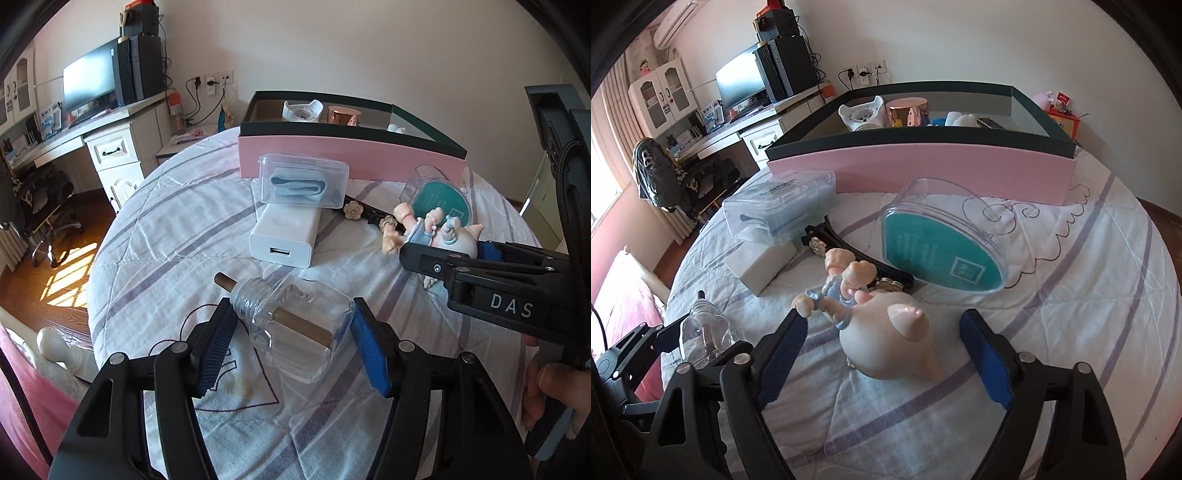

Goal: Organize rigid objects
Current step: 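Grasp the glass bottle with the left tool while the right tool grasps the pig figurine, then carry the glass bottle and pig figurine into the pink box and open both tools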

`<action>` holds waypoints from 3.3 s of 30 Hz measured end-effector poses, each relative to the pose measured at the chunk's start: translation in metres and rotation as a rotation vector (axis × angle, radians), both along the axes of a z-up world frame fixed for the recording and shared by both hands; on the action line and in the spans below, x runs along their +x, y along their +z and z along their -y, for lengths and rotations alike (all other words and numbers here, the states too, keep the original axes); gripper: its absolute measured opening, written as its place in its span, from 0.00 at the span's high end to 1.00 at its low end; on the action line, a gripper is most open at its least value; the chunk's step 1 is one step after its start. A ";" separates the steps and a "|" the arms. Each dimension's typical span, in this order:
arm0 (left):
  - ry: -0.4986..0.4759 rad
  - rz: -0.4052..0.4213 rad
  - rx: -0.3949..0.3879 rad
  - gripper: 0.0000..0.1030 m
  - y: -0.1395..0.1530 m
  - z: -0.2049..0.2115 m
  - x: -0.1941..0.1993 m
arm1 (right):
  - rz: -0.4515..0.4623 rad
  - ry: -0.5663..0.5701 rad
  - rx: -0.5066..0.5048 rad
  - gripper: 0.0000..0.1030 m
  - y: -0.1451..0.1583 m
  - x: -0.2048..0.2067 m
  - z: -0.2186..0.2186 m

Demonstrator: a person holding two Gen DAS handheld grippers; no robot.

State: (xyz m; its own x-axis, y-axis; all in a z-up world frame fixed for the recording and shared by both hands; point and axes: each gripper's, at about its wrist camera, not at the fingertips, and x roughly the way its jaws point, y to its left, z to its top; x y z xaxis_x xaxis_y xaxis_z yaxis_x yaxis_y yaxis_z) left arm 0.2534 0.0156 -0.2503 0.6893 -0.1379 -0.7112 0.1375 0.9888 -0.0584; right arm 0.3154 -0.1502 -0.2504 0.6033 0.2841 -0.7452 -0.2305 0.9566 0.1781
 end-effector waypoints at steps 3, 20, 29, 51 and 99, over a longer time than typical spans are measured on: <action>-0.008 0.005 -0.012 0.38 0.002 0.002 0.000 | 0.008 0.018 -0.003 0.59 0.000 -0.003 0.005; -0.055 0.261 -0.017 0.38 0.095 0.035 -0.060 | 0.313 -0.056 0.059 0.59 0.075 -0.096 0.044; -0.061 0.470 -0.033 0.38 0.172 0.042 -0.115 | 0.543 -0.043 0.048 0.59 0.157 -0.158 0.044; 0.014 0.724 0.022 0.38 0.236 0.031 -0.198 | 0.768 -0.042 0.010 0.58 0.225 -0.246 0.023; -0.029 0.090 0.075 0.18 0.073 0.082 0.190 | 0.236 -0.098 -0.013 0.52 0.062 0.118 0.075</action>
